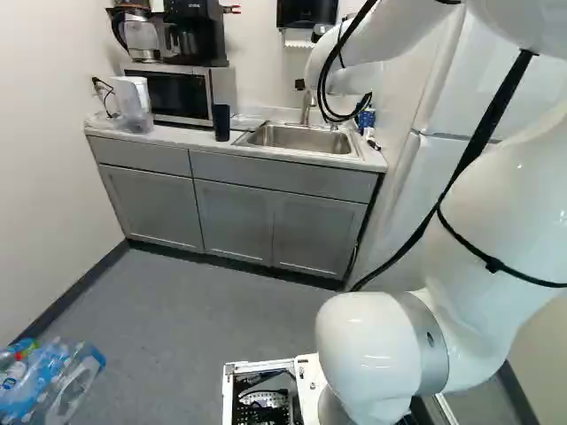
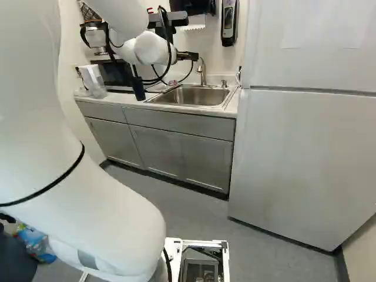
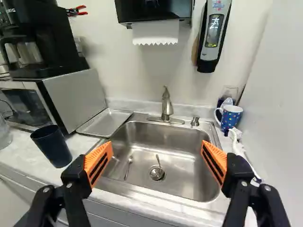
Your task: Rinse the cup and place it in the tray
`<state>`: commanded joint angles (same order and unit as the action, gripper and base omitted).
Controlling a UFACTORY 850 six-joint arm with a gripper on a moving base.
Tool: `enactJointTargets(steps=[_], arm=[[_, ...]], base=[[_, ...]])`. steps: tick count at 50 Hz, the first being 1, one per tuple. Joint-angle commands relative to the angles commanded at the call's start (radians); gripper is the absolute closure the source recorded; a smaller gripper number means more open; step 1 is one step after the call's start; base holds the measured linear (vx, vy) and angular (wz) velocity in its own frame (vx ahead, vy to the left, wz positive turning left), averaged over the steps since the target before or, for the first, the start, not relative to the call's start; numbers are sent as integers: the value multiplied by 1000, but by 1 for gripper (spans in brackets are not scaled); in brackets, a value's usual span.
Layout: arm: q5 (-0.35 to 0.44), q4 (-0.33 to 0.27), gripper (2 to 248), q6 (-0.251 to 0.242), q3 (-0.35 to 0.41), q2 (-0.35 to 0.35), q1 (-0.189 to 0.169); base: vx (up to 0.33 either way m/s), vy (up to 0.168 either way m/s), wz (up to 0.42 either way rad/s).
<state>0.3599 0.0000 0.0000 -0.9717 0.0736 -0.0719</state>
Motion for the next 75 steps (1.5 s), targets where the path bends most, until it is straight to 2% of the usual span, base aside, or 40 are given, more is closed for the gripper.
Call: enactJointTargets(steps=[75], arm=[[0, 0, 3, 0, 0, 0, 0]], base=[[93, -12, 154]])
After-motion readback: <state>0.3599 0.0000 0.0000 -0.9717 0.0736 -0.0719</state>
